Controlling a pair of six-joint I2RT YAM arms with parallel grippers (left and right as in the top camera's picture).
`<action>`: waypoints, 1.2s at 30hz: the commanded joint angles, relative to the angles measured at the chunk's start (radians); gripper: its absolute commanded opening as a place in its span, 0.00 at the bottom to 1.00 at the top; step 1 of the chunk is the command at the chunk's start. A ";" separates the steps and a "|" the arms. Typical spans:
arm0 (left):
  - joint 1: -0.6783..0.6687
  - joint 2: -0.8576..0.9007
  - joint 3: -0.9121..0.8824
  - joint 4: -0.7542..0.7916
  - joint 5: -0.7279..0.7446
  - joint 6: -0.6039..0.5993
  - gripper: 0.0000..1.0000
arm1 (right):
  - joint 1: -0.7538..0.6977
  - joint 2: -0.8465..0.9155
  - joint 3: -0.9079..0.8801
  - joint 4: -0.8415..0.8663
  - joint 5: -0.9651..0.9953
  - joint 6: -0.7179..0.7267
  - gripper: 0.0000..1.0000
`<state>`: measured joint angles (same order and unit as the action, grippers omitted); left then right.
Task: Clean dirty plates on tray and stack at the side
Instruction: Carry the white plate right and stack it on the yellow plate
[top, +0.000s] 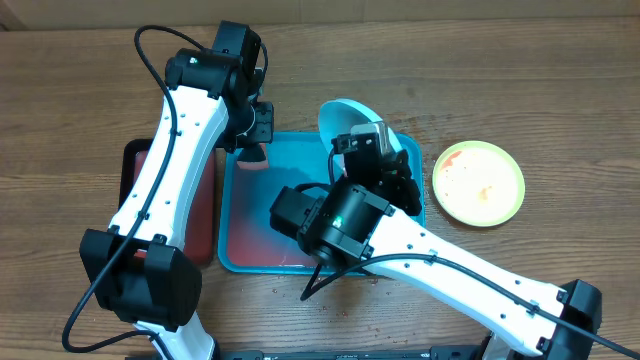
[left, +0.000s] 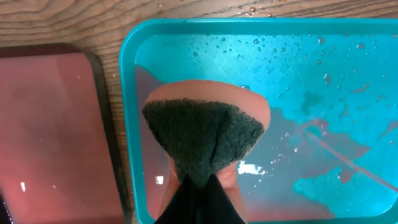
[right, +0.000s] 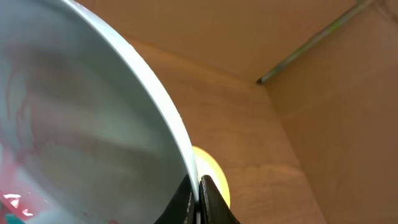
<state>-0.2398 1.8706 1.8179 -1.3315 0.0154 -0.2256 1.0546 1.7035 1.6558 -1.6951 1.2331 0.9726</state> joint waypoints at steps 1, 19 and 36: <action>0.004 0.009 -0.004 0.003 0.012 0.023 0.04 | 0.006 -0.030 0.030 0.001 0.108 0.030 0.04; 0.004 0.009 -0.004 0.005 0.011 0.023 0.04 | -0.002 -0.033 0.030 0.002 0.139 0.076 0.04; 0.004 0.009 -0.004 0.021 0.010 0.020 0.04 | -0.530 -0.037 -0.199 0.567 -1.214 -0.502 0.04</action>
<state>-0.2398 1.8706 1.8179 -1.3125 0.0158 -0.2256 0.6189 1.6936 1.4525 -1.1564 0.3527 0.6468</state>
